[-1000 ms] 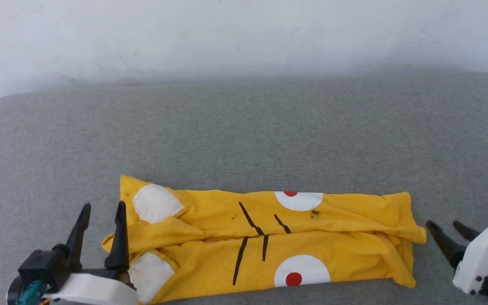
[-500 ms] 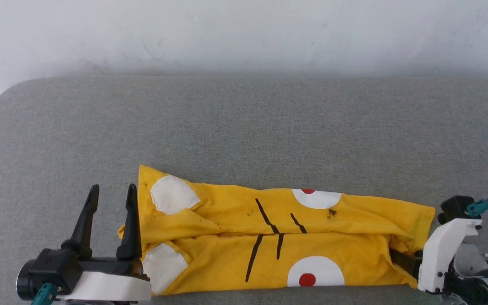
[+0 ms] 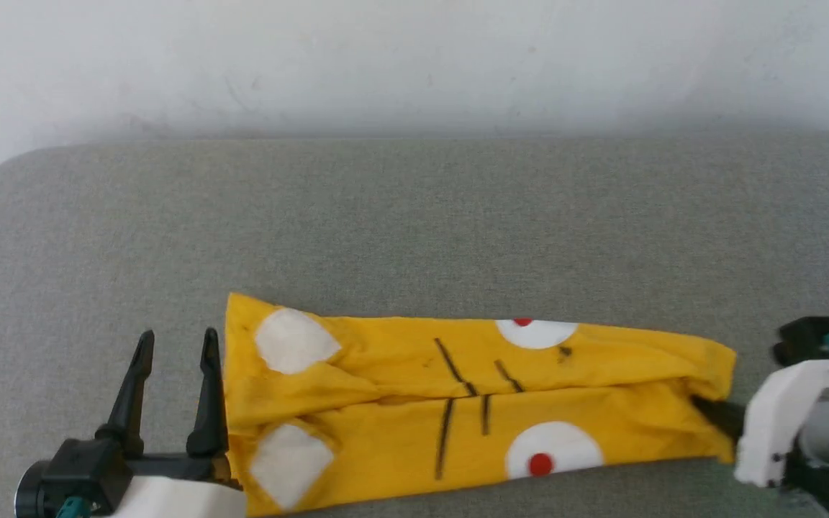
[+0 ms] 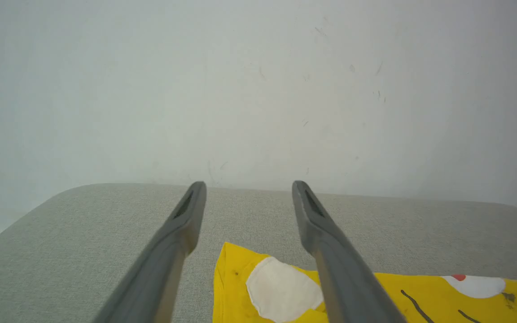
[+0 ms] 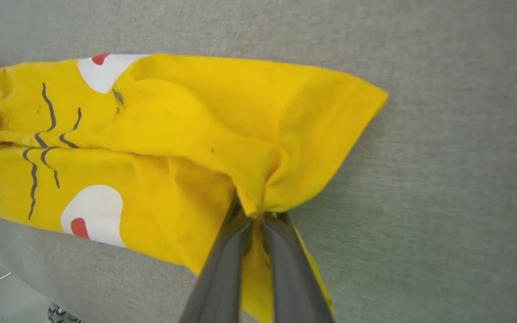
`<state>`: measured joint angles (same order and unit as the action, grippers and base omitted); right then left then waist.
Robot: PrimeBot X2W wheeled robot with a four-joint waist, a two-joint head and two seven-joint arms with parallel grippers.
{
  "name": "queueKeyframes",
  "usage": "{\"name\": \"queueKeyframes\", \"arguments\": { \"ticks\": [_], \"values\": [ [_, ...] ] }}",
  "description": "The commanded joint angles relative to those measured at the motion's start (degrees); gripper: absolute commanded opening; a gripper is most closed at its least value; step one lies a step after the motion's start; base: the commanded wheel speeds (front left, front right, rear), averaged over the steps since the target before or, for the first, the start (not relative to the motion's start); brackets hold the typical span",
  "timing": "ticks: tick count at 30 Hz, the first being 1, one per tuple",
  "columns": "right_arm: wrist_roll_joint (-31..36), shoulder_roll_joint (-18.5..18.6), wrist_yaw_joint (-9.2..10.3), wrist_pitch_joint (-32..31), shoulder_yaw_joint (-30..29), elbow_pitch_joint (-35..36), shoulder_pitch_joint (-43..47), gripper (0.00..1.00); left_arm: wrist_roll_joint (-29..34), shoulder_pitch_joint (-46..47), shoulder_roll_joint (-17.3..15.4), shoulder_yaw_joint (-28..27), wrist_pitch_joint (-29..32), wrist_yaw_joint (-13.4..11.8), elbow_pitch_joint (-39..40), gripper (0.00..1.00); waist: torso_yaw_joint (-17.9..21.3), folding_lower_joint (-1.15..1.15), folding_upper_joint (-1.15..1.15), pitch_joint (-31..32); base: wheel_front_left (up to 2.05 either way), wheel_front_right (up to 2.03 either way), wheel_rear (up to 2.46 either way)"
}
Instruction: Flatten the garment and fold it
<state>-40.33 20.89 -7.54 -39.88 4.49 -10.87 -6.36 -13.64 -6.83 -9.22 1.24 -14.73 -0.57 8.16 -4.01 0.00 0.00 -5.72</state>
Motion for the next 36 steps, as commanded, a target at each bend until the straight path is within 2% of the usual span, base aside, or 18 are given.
{"name": "queueKeyframes", "arguments": {
  "ticks": [1,11,14,16,21,26,30,36],
  "values": [
    [0.6,0.7,0.05,0.6,-1.6,0.6,1.1,0.0,0.5,-0.9,0.3,-0.6,-0.3,0.3,-0.2,1.0,0.5,0.0,0.0,0.5,0.0,0.0,0.0],
    [6.1,2.0,0.05,0.2,-19.2,1.3,6.3,0.0,1.7,-2.2,0.7,-1.7,-0.3,-0.1,-3.3,1.0,2.2,0.0,0.0,0.7,0.0,0.0,0.0],
    [7.2,1.3,0.05,-0.3,-22.3,2.5,6.6,0.0,1.9,-1.9,0.6,-1.8,-0.3,-0.1,-3.8,1.0,2.4,0.0,0.0,0.6,0.0,0.0,0.0],
    [5.3,-0.7,0.05,-1.6,-22.4,4.4,6.1,0.0,1.9,-1.8,0.7,-1.9,-0.3,-0.1,-4.1,1.0,2.4,0.0,0.0,0.6,0.0,0.0,0.0],
    [-0.9,-4.1,0.05,-3.9,-17.3,10.0,4.6,0.0,1.7,-1.5,0.8,-2.0,-0.3,0.1,-4.5,1.0,2.3,0.0,0.0,0.6,0.0,0.0,0.0],
    [-7.4,-7.4,0.05,-5.6,-5.8,14.0,1.9,0.0,1.5,-1.0,0.9,-1.7,-0.3,0.4,-5.0,1.0,2.2,0.0,0.0,0.4,0.0,0.0,0.0],
    [-10.7,-10.4,0.05,-4.0,3.9,11.7,-1.7,0.0,1.3,0.2,1.0,-1.0,-0.3,0.9,-5.7,1.0,1.3,0.0,0.0,-0.1,0.0,0.0,0.0],
    [-13.8,-14.8,0.05,2.0,15.5,3.8,-6.3,0.0,1.2,2.1,1.6,0.5,-0.3,1.5,-6.9,1.0,-1.5,0.0,0.0,-0.5,0.0,0.0,0.0]
  ]
}}
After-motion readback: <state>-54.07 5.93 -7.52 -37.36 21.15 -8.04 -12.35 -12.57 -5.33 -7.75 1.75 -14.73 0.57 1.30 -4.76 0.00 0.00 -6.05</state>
